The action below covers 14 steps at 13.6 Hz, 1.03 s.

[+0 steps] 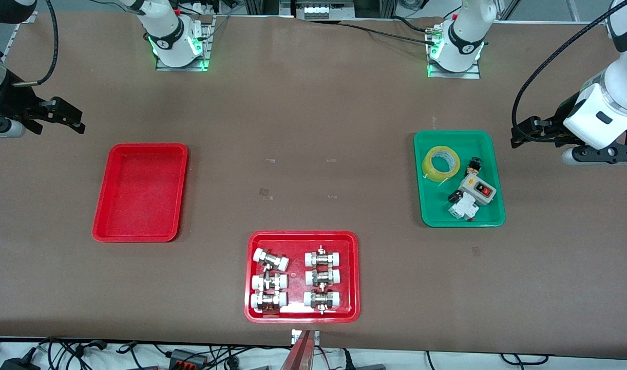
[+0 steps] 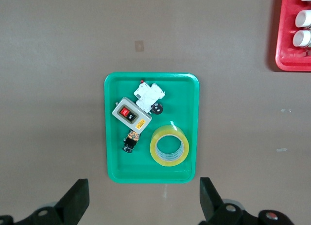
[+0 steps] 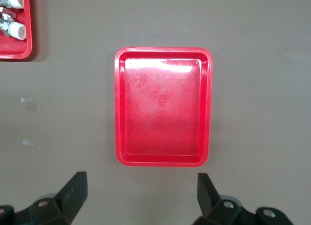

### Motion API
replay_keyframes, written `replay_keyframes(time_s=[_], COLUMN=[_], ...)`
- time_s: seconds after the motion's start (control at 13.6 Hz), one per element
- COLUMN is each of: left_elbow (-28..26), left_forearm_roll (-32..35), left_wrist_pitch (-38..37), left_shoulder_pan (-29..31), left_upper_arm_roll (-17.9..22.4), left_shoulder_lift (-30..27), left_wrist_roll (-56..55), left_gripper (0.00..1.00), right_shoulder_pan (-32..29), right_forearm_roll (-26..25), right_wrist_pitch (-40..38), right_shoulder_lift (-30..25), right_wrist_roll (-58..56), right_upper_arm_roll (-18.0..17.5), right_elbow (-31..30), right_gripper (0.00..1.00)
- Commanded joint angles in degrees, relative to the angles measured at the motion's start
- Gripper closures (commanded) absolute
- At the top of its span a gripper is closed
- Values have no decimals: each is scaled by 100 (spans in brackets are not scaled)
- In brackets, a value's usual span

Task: Left arm passes tape to right arm into tray

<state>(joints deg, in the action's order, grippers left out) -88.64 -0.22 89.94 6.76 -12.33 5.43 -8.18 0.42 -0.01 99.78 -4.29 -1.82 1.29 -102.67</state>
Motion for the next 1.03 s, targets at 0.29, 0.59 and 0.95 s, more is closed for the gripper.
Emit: replay_keyframes(time_s=[0.29,0.59,0.95], left_elbow=[13,391,-1], left_forearm_roll=[30,75,84], left_wrist_pitch=[32,6,617], left_shoulder_pan=[18,-53,27], left_upper_arm_roll=[-42,-42,-33], left_shoulder_lift=[-42,510,1276], left_wrist_roll=[27,70,115], left_gripper=[0,0,0], right_shoulder_pan=[19,28,19], right_forearm_roll=[80,62,45], right_wrist_pitch=[24,15,24], right_shoulder_lift=[-107,-107,-19], right_wrist_roll=[68,33,-2], right_upper_arm_roll=[29,29,29], right_elbow=[-17,-25,54], right_gripper=[0,0,0])
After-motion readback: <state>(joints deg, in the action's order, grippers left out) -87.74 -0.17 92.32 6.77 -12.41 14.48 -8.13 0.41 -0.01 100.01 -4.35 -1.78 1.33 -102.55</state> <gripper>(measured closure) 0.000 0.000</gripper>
